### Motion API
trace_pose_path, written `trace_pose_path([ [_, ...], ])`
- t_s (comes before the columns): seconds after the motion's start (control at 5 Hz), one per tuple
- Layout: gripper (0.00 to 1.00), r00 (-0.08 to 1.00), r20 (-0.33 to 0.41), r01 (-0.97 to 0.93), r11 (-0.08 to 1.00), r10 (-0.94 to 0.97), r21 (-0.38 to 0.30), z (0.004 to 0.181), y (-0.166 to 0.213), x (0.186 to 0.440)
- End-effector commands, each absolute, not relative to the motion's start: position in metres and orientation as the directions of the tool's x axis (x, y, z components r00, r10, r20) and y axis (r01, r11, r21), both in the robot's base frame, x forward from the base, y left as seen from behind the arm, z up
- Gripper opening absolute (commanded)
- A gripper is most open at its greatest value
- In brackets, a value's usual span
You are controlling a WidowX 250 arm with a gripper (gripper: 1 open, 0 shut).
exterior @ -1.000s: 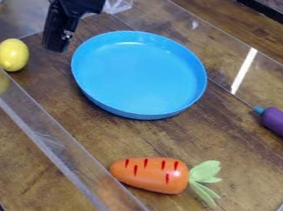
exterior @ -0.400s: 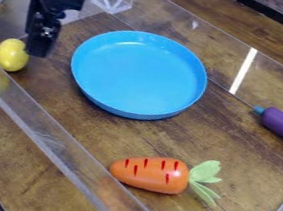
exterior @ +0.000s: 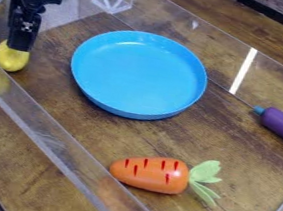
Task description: Put the lemon on the blue tray
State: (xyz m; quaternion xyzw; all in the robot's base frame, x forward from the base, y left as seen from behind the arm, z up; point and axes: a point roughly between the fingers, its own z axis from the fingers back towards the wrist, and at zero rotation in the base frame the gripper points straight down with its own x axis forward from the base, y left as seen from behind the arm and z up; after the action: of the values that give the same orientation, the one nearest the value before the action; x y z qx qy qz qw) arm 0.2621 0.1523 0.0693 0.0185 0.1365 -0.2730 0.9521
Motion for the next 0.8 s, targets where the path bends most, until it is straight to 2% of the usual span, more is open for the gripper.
trace_pose_path([
  [0.0,1.0,0.835,-0.255,0.502,0.865,-0.487,-0.007,0.071,0.168,0.262],
  [0.6,1.0,0.843,-0.269,0.484,0.875,-0.466,-0.003,0.039,0.184,0.258],
])
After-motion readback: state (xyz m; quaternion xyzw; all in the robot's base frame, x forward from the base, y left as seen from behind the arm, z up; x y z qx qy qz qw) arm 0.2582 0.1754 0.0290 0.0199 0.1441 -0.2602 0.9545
